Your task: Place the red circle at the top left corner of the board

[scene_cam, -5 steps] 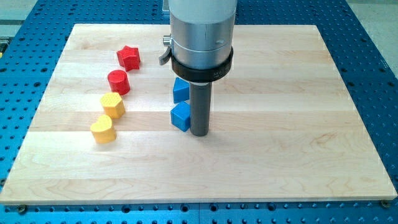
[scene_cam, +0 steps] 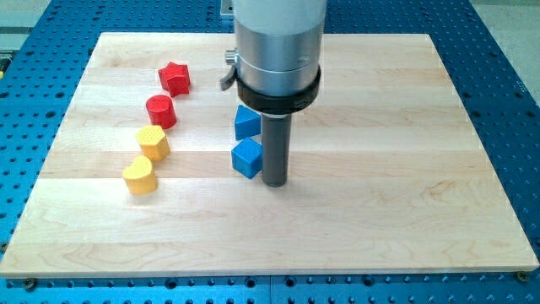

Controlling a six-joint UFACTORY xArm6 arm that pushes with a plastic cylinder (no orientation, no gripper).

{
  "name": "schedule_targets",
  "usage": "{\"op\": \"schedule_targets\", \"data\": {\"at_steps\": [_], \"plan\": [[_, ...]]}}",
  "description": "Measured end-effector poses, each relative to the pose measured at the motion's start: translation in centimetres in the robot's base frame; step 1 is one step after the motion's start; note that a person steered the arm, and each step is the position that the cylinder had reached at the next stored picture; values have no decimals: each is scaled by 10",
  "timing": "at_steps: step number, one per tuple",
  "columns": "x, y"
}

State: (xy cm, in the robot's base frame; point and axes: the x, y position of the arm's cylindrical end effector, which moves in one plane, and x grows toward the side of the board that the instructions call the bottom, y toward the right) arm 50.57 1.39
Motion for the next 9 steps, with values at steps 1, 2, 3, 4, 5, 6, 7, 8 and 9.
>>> {"op": "schedule_targets", "data": {"at_steps": [1,2,3,4,5,6,7,8,9], "plan": [[6,6],[17,-20],[12,-65],[-34,-65],[-80,-69],[-96,-102],[-97,-159],[-108,-185],[-109,-202]]}}
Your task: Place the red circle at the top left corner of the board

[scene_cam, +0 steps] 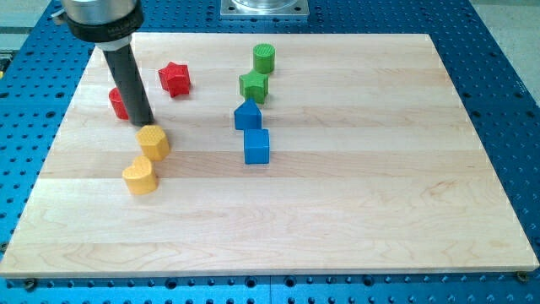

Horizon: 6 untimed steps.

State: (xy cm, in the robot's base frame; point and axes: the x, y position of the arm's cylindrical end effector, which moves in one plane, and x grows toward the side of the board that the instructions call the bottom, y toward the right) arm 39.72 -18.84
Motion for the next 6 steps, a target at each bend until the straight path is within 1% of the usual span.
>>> {"op": "schedule_targets", "data": {"at_steps": [1,2,3,4,5,6], "plan": [[0,0],[30,-7],[33,-23],[20,-23],[20,-23],[-18,-23]]}}
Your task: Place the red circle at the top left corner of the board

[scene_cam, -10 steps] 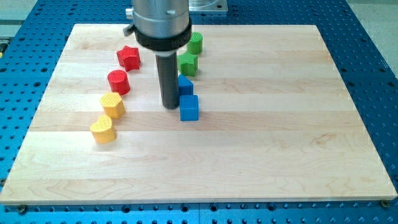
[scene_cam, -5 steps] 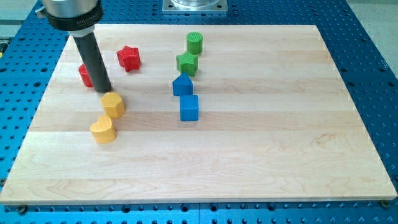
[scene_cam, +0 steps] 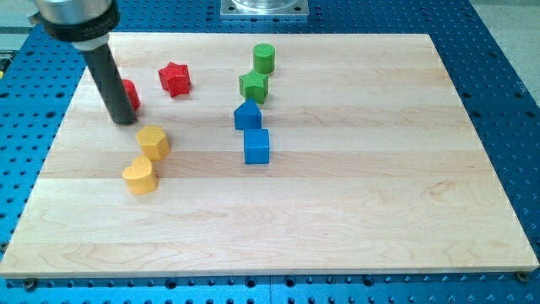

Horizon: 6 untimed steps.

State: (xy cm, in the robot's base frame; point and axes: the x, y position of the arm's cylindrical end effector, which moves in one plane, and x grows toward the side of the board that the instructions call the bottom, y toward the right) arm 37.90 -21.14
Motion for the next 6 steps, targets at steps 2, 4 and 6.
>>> {"op": "schedule_targets", "data": {"at_steps": [2,4,6], "plan": [[-90,3],[-111,9],[-120,21]]}}
